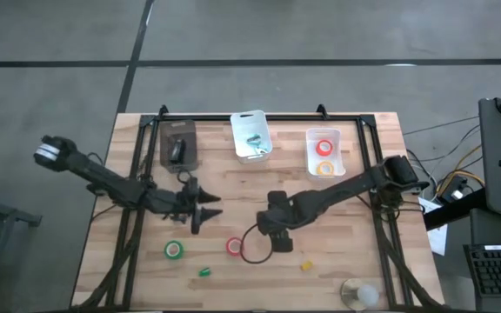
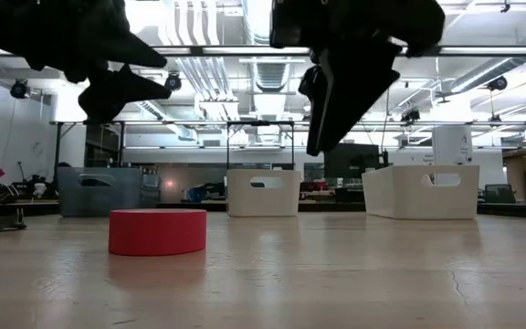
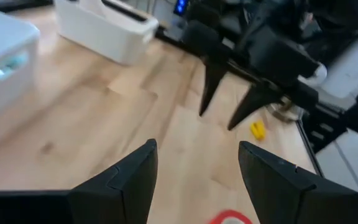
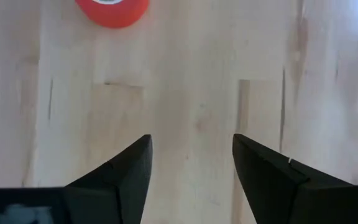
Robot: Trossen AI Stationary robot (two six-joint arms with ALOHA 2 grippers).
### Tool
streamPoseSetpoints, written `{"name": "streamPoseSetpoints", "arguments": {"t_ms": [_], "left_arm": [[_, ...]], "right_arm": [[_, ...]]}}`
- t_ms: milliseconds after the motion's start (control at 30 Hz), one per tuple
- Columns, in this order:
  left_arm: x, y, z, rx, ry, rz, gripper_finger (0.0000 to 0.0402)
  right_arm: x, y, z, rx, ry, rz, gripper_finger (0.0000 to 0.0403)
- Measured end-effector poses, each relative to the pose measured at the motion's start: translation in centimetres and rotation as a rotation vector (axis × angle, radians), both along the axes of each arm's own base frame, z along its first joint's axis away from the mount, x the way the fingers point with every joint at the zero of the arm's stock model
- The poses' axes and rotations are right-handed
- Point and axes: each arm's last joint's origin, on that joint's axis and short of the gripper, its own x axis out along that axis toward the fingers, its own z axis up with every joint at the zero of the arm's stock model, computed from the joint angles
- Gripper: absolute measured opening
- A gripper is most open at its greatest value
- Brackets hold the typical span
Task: Pick and place Stapler, Stapler remover, tape
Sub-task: Put the red tape into the right white bin
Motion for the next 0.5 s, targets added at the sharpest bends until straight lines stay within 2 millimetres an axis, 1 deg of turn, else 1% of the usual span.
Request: {"name": "streamPoseSetpoints", "arguments": {"t_ms": [67, 133, 267, 400, 433, 500], "left_arm": [[0.7, -0.7, -0.3, -0.008, 0.029, -0.014, 0.0225], [1.4, -1.4, -0.5, -0.016, 0.055, -0.022, 0.0225], [3.2, -2.5, -0.6, -0.017, 0.1, -0.029, 0.0225], [5.0, -3.4, -0.5, 0.026, 0.195, -0.03, 0.0225], [5.3, -3.6, -0.5, 0.041, 0.226, -0.03, 0.0225], [5.9, -3.9, -0.4, 0.054, 0.28, -0.021, 0.0225]], "right_arm": [[-0.2, 0.3, -0.8, 0.007, -0.016, 0.004, 0.0196], [-0.4, 0.7, -1.5, 0.017, -0.044, 0.015, 0.0171], [-1.0, 1.5, -2.9, 0.035, -0.101, 0.039, 0.0103], [-2.1, 2.4, -3.9, 0.024, -0.144, 0.056, 0.0028], [-2.4, 2.5, -3.9, 0.019, -0.163, 0.059, 0.0018], [-3.3, 2.6, -3.7, 0.012, -0.198, 0.06, 0.0014]]}}
